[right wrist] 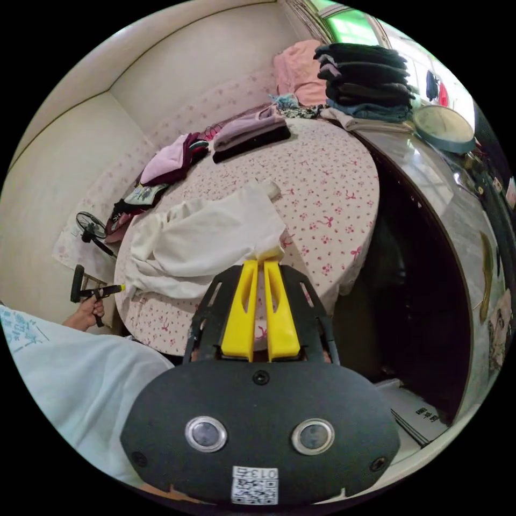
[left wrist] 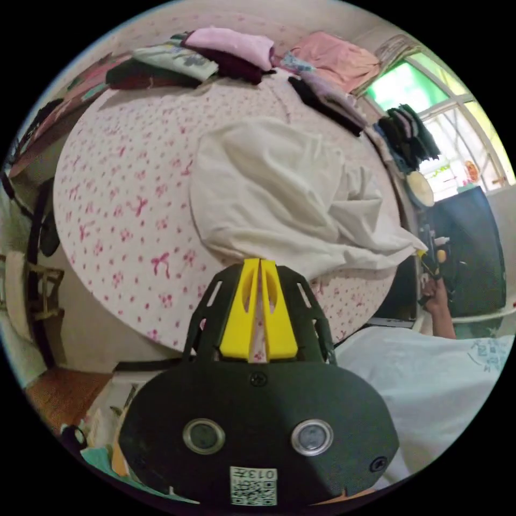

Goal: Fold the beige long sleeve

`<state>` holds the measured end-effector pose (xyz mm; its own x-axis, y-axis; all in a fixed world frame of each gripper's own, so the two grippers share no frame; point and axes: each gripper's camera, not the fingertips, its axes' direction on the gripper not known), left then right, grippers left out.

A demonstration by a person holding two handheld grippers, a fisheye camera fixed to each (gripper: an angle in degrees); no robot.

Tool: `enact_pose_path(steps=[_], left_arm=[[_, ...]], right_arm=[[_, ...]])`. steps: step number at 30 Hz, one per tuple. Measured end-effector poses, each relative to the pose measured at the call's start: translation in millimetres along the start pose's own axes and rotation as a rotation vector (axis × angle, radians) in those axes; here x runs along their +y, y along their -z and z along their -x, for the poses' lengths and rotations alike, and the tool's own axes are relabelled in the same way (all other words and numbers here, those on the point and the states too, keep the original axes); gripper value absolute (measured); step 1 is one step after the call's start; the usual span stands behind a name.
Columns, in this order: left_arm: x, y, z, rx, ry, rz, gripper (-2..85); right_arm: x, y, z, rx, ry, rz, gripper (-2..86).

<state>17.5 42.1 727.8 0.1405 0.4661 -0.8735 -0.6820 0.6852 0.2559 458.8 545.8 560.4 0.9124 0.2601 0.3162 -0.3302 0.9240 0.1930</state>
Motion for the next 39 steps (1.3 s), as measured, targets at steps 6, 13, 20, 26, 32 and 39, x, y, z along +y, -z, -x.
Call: enact_pose_path(steps=[6,13,20,26,32,39], left_arm=[[-50.5,79.5,-10.2,0.086,-0.206,-0.273,0.0],[-84.9,159.6,45.1,-0.005,0.149,-0.737,4.1],[-57.6,75.9,41.7,-0.056,-0.010,-0.365,11.1],[-43.7,24.9,18.3,-0.059,-0.080,-0.235,16.2],[-93.2,28.5,16.4,-0.071,-0.142,-0.205,1.5],[-79.4,140.3,15.3,-0.060,-0.399,-0.343,0.4]], right_arm=[[-33.0,45.5,23.4,-0.063,0.112,-0.241,1.1],[-88.2,60.3,45.5,-0.111,0.033,-0.533,1.4],[-111.1,-23.2,45.4,-0.018,-0.010,-0.188,1.6],[-89.2,-43.4,20.7,0.020,-0.097,-0.099,1.6],[-99.7,-39.4,16.9,0.024,-0.093,-0.106,1.5],[-114.9,1.2,10.9,-0.030,-0.054,-0.236,1.1]])
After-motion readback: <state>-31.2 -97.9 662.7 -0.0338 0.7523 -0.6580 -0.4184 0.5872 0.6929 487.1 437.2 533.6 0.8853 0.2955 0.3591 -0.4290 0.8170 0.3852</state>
